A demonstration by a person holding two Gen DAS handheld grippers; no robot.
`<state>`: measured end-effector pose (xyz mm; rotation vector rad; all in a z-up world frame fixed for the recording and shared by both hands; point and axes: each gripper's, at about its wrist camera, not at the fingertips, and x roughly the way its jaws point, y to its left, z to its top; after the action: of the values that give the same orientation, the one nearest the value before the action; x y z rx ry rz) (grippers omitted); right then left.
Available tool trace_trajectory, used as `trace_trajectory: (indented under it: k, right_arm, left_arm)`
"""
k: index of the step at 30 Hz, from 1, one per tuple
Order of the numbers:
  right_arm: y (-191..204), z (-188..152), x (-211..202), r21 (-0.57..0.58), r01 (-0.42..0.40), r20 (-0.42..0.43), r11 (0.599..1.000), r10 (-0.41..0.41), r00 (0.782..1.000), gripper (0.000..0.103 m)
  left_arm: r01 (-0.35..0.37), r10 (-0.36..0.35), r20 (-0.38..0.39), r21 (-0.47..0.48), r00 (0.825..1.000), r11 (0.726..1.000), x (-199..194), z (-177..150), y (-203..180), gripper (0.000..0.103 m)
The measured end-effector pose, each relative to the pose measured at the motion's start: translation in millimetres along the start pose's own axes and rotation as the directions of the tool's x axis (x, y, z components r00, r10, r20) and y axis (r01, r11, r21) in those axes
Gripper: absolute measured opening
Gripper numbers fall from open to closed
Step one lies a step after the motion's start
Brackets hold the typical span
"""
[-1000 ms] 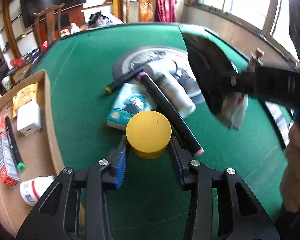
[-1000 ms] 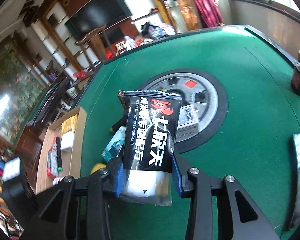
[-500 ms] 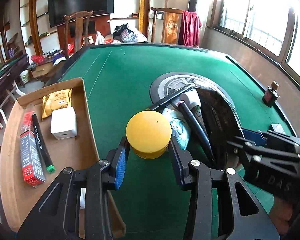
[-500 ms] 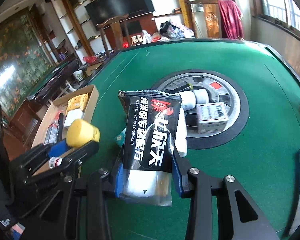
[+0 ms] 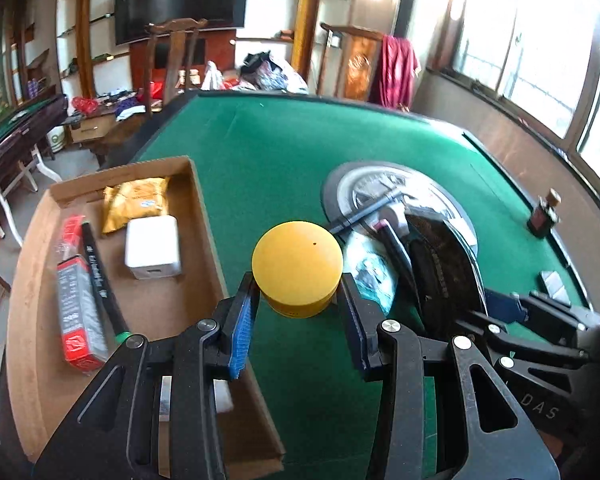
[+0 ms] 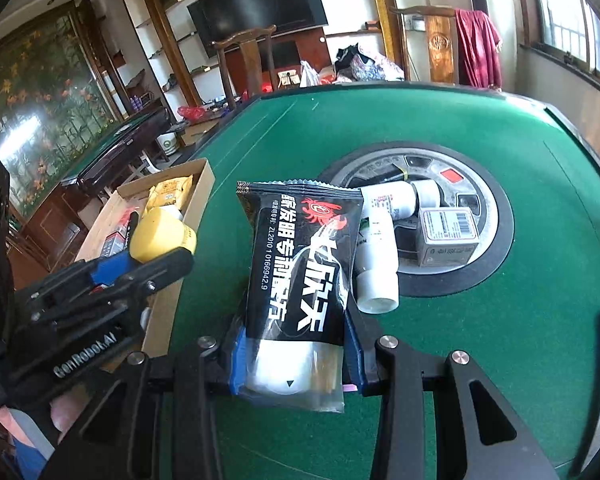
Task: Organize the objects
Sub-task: 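Carry the yellow container into the box and release it while the right tool drops the black packet in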
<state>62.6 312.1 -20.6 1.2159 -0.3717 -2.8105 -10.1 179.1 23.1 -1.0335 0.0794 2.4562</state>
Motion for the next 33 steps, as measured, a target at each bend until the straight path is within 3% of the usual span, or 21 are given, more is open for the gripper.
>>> trace_trajectory:
  k: [5,10,19,28,33]
  right_arm:
    - [25,0,-2,-0.041,0.021,0.000,0.999,-0.021,1.000,0.039]
    - [61,0,2,-0.086,-0.009,-0.013,0.996,0.008,1.000,0.039]
    - [126,5,15,-0.194,-0.083,-0.052,0.977,0.074,0.996,0.039]
    - [179,-8,43,-0.261,-0.168,-0.139,0.951,0.135,0.981,0.039]
    - [195,-13,59,-0.292,-0.148,-0.137,0.945,0.112,0.984,0.039]
  left_arm:
    - [-0.013,0.016,0.042,-0.059,0.999,0.998,-15,6,32,0.040]
    - [-0.086,0.095,0.075,-0.117,0.993,0.989,-27,9,79,0.040]
    - [-0.138,0.142,-0.004,-0.259,0.990,0.956,-22,9,169,0.040]
    - [-0.164,0.147,-0.080,-0.294,0.986,0.942,-8,5,186,0.040]
    - [-0.180,0.156,-0.095,-0.342,0.983,0.922,-6,4,198,0.040]
